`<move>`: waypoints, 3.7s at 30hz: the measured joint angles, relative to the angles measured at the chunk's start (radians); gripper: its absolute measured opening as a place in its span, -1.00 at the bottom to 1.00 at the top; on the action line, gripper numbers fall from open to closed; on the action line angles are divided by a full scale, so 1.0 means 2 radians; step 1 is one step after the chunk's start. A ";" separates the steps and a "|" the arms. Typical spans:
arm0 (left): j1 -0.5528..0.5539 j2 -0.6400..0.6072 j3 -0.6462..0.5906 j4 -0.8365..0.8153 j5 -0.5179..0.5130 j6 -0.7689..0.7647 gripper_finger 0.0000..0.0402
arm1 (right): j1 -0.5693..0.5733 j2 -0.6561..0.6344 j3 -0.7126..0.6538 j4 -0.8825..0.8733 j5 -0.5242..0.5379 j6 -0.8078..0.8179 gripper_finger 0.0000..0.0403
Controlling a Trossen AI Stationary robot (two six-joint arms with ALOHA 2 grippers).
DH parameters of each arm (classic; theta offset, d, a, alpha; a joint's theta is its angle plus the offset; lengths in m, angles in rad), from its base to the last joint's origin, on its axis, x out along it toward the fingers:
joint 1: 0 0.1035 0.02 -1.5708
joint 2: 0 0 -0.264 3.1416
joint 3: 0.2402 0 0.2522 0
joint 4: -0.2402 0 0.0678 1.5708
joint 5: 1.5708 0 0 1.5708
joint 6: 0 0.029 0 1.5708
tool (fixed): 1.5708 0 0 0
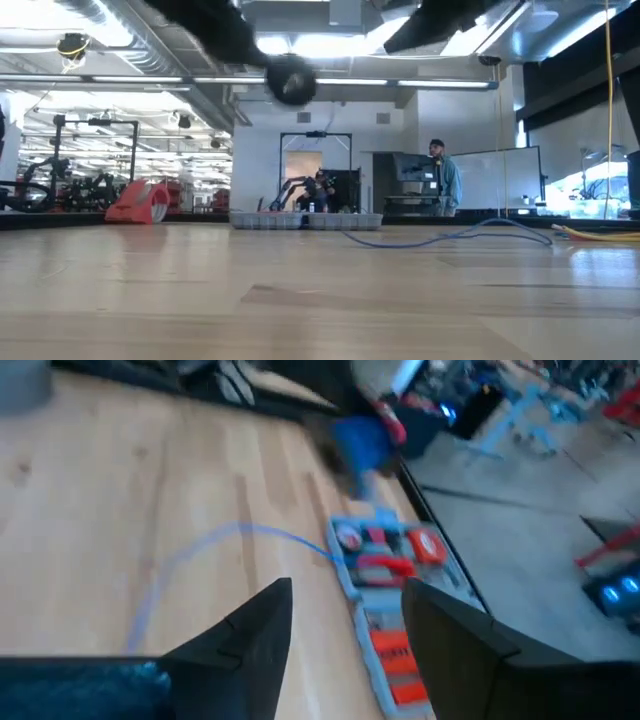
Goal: Coil cords
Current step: Uncoil the blue wire from the spool
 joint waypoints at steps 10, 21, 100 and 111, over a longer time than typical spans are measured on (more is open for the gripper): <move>0.023 0.000 0.039 0.071 0.091 0.075 -1.00 | -0.027 0.000 0.000 0.090 -0.017 -0.078 -0.03; 0.015 0.000 0.038 0.066 0.094 0.075 -1.00 | -0.082 0.038 -0.002 0.107 -0.117 -0.063 -0.03; -0.002 -0.035 0.038 -0.031 0.039 -0.017 -1.00 | -0.016 0.042 0.110 -0.368 0.390 0.209 -0.96; 0.072 -0.035 0.038 -0.065 0.000 -0.091 -1.00 | 0.134 0.020 0.110 -0.203 0.471 0.056 -0.95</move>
